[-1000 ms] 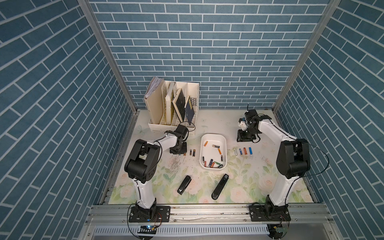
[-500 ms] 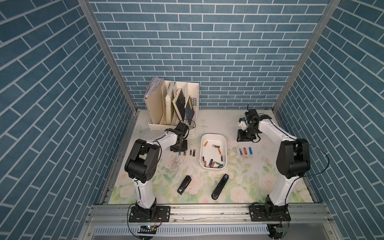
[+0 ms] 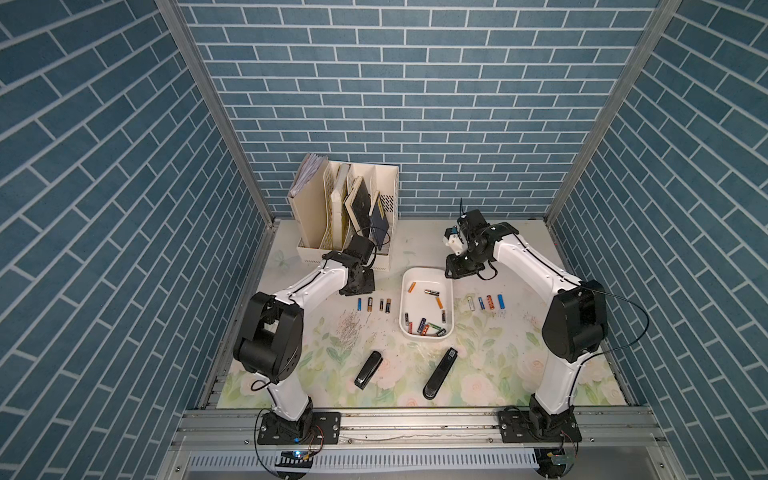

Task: Take the batteries out of the storage box
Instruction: Adjust the battery in the storage box.

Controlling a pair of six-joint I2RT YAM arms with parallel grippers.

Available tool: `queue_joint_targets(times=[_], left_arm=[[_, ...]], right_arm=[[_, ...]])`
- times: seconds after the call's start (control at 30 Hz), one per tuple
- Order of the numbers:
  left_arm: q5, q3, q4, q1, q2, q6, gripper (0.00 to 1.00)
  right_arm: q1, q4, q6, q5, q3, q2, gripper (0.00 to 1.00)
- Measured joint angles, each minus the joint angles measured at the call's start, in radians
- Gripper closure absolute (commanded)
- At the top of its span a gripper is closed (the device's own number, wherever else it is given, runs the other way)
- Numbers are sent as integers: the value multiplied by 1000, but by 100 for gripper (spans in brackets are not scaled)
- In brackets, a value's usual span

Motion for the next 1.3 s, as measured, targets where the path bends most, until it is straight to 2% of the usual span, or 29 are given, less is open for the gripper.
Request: queue_joint_targets(times=[0.3,0.57,1.0,1.3], left_arm=[[13,-1,5,-35,-14,-15,56],[19,-39,45,-101,-29,-31,54],[40,-87,56,-116,-37,-22,54],[34,-93,68,-117,-47,-21,54]], right_arm=[[91,29,88,15,-164,-70,62],[176,54,135,36,-183,-83,62],[267,87,216,70,-219,-47,61],[295,155,265,61,-276,55,57]])
